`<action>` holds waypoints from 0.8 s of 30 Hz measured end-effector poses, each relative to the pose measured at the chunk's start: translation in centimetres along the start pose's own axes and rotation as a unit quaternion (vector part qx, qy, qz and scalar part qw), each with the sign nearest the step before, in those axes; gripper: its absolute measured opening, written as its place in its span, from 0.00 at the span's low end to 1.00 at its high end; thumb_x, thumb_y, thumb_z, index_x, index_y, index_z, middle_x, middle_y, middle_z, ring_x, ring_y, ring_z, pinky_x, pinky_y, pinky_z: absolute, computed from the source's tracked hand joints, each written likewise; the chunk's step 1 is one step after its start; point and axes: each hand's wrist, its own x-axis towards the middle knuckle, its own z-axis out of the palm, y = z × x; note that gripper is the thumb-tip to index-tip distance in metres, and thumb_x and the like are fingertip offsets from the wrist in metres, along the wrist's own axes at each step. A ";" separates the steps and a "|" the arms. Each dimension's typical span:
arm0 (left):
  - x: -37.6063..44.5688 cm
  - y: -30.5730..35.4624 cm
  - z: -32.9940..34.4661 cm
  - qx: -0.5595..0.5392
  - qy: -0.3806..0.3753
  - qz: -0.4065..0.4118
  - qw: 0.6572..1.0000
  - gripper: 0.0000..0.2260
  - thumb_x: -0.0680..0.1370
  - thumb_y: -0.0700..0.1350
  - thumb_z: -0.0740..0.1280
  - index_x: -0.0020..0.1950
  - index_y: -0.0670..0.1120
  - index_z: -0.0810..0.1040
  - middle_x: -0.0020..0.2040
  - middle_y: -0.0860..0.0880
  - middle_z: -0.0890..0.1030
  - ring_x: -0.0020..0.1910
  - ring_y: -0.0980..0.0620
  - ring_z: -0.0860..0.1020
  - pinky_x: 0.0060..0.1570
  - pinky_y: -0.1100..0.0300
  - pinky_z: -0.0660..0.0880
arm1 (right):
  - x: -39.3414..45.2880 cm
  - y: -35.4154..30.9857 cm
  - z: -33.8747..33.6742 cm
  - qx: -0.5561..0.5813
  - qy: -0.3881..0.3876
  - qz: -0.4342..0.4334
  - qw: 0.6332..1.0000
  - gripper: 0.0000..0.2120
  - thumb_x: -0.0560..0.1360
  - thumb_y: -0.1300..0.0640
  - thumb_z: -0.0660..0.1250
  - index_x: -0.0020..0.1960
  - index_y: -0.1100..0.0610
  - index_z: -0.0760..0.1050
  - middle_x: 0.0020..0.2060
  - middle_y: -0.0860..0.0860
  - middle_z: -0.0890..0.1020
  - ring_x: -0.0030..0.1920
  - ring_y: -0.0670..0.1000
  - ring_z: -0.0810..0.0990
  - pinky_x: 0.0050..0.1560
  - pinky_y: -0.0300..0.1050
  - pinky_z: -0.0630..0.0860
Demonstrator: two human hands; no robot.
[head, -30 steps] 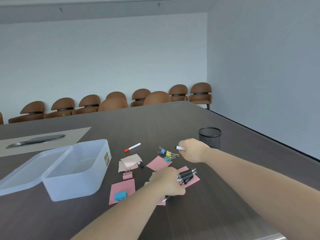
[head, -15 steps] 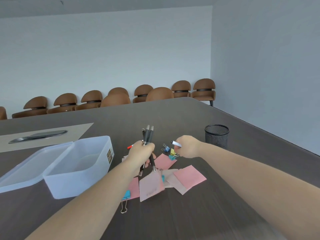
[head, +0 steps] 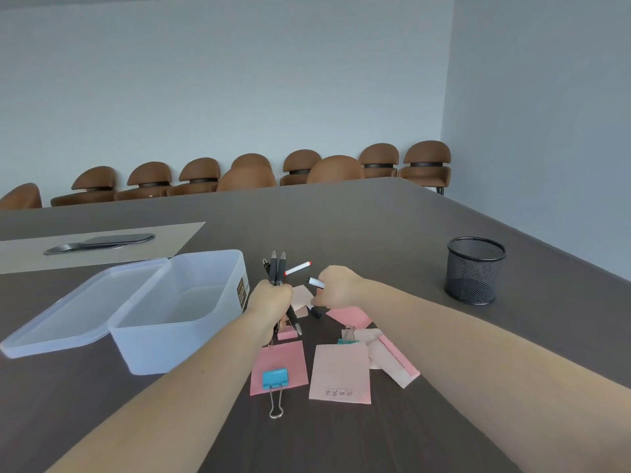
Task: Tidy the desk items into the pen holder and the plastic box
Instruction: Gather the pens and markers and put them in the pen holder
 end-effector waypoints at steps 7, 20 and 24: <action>1.0 -1.4 0.8 0.044 0.028 0.004 0.999 0.12 0.77 0.39 0.57 0.59 0.39 0.71 0.35 0.47 0.68 0.32 0.51 0.67 0.29 0.59 0.61 | 2.4 -1.3 1.9 -0.040 -0.012 0.028 0.999 0.18 0.70 0.59 0.68 0.29 0.57 0.62 0.28 0.51 0.67 0.31 0.54 0.69 0.27 0.40 0.62; 3.0 -3.2 0.5 -0.055 0.073 -0.038 0.995 0.09 0.75 0.41 0.58 0.53 0.41 0.72 0.36 0.45 0.72 0.34 0.42 0.72 0.38 0.56 0.68 | 2.8 0.2 -3.0 -0.091 0.019 0.096 0.991 0.05 0.71 0.62 0.59 0.36 0.59 0.69 0.31 0.51 0.74 0.31 0.52 0.74 0.35 0.40 0.70; 3.6 -3.5 0.8 -0.030 0.062 -0.042 0.997 0.06 0.76 0.41 0.58 0.52 0.44 0.70 0.37 0.46 0.73 0.38 0.44 0.73 0.43 0.54 0.71 | 4.2 -0.6 -3.2 -0.032 0.067 0.095 0.993 0.05 0.75 0.58 0.57 0.48 0.56 0.70 0.42 0.52 0.74 0.44 0.56 0.74 0.45 0.45 0.69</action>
